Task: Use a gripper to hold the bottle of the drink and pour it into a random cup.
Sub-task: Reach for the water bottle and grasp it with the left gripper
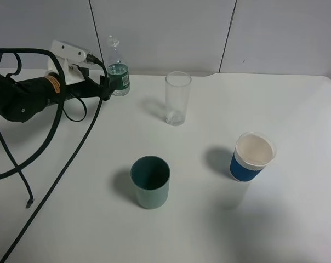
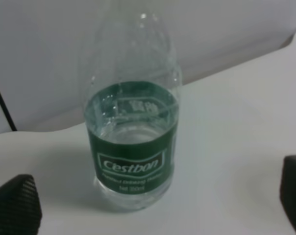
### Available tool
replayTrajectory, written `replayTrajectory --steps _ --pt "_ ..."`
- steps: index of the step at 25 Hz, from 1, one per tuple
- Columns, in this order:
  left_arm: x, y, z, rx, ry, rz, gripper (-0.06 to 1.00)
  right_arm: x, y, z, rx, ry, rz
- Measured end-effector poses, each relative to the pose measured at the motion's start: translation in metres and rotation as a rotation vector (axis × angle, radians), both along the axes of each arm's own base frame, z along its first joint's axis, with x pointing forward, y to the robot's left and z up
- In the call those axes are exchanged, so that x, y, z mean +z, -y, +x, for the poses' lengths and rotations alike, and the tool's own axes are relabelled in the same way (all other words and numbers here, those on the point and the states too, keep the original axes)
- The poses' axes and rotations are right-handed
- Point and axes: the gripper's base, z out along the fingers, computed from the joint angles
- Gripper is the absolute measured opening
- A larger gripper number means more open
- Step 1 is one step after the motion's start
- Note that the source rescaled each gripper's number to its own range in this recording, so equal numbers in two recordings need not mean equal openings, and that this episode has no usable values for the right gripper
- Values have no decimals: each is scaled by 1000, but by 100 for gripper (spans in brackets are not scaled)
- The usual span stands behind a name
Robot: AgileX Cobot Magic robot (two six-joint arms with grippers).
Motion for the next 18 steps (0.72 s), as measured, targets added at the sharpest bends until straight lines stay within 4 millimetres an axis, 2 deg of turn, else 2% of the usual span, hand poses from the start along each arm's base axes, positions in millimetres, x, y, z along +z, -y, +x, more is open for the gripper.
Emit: replayTrajectory --steps 6,18 --pt "-10 2 16 2 -2 -9 100 0 0 0 0 0 0" --pt "-18 7 42 -1 36 -44 100 0 0 0 0 0 0"
